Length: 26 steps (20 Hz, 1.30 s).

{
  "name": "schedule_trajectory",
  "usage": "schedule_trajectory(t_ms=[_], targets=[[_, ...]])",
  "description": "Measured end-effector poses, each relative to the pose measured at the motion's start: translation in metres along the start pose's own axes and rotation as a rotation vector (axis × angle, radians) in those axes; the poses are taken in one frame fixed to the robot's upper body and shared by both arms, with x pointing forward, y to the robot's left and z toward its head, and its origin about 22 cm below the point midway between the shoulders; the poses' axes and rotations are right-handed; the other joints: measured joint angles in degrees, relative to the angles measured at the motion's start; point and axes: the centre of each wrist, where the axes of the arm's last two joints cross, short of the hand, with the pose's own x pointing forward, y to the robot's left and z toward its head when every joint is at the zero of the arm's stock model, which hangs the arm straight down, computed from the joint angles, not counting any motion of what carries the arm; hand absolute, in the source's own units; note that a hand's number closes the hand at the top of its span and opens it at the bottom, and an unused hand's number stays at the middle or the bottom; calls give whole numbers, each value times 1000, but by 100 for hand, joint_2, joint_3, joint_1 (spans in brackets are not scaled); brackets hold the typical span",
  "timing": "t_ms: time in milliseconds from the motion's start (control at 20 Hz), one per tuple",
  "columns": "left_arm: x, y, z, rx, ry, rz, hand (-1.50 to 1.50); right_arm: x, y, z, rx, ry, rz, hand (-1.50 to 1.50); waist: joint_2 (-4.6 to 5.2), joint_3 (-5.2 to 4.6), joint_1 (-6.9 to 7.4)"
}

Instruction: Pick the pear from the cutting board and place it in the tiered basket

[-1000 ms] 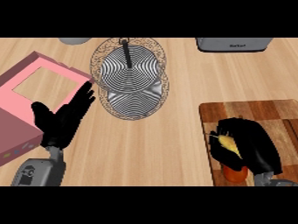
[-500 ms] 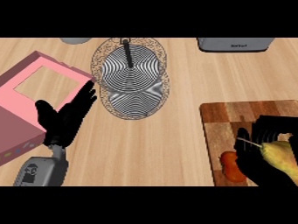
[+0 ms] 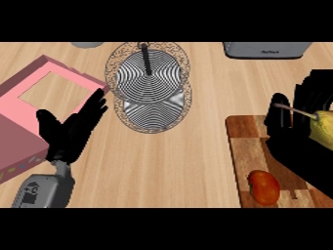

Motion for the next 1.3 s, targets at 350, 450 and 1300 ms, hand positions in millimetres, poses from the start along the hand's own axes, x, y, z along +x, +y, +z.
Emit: schedule_trajectory(t_ms=[350, 450, 1300], targets=[[0, -2, 0, -8, -6, -2, 0, 47, -2, -56, 33, -30, 3, 150, 4, -4, 43], [-2, -8, -2, -12, -10, -1, 0, 57, 2, -77, 41, -2, 7, 150, 16, -4, 69], [-4, -12, -3, -21, -18, -9, 0, 81, 99, -183, 77, 98, -107, 150, 52, 3, 127]])
